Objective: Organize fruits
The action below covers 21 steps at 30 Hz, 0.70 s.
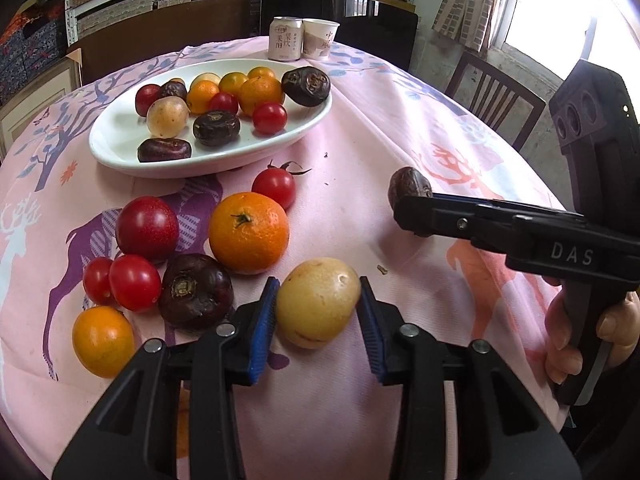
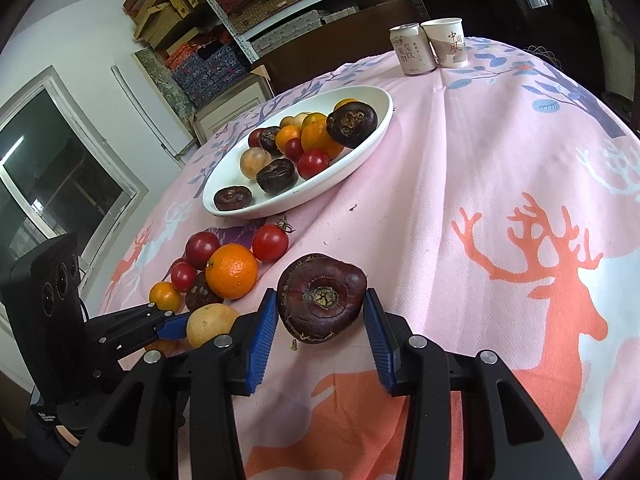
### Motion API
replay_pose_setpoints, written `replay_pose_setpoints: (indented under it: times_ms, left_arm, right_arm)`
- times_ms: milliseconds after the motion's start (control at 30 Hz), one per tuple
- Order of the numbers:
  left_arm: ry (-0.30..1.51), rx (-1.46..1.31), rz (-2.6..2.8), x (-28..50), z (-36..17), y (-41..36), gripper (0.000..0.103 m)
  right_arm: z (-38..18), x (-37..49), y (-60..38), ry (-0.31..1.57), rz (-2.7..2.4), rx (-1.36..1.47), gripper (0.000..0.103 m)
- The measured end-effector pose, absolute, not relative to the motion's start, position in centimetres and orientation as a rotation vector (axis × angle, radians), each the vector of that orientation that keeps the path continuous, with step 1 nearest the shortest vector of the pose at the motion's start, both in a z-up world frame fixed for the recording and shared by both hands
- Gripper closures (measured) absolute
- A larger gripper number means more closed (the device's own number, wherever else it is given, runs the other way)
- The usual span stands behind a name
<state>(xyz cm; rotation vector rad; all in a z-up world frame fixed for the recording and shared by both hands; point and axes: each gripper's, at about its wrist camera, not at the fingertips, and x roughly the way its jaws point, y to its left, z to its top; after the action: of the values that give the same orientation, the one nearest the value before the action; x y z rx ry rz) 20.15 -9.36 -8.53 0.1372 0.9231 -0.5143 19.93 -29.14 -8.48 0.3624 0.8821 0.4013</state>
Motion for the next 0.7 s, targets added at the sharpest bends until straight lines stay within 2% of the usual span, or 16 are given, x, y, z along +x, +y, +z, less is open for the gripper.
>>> replay_pose_setpoints:
  times_ms: [433, 467, 567, 633, 700]
  left_arm:
    - [0.93, 0.114, -0.514, 20.31, -8.51, -8.92, 0.065]
    - [0.937, 0.113, -0.515, 20.41, -8.62, -8.94, 0.064]
    - [0.951, 0.117, -0.521, 20.56, -8.86, -9.13, 0.061]
    - [0.951, 0.134, -0.531, 20.43, -8.91, -9.54, 0.055]
    - [0.949, 0.15, -0.531, 20.32, -8.94, -9.83, 0.054]
  right_arm:
    - [-8.41, 19.88, -28.65, 0.897, 0.395, 0.334, 0.058]
    - [-8.38, 19.87, -28.38, 0.903, 0.393, 0.317, 0.052]
    - [-7.99, 19.66, -28.15, 0.891, 0.37, 0.28, 0.047]
    - [-7.7, 19.7, -28.18, 0.884, 0.336, 0.246, 0.045]
    - [-7.57, 19.93, -28.2, 0.883, 0.304, 0.213, 0.045]
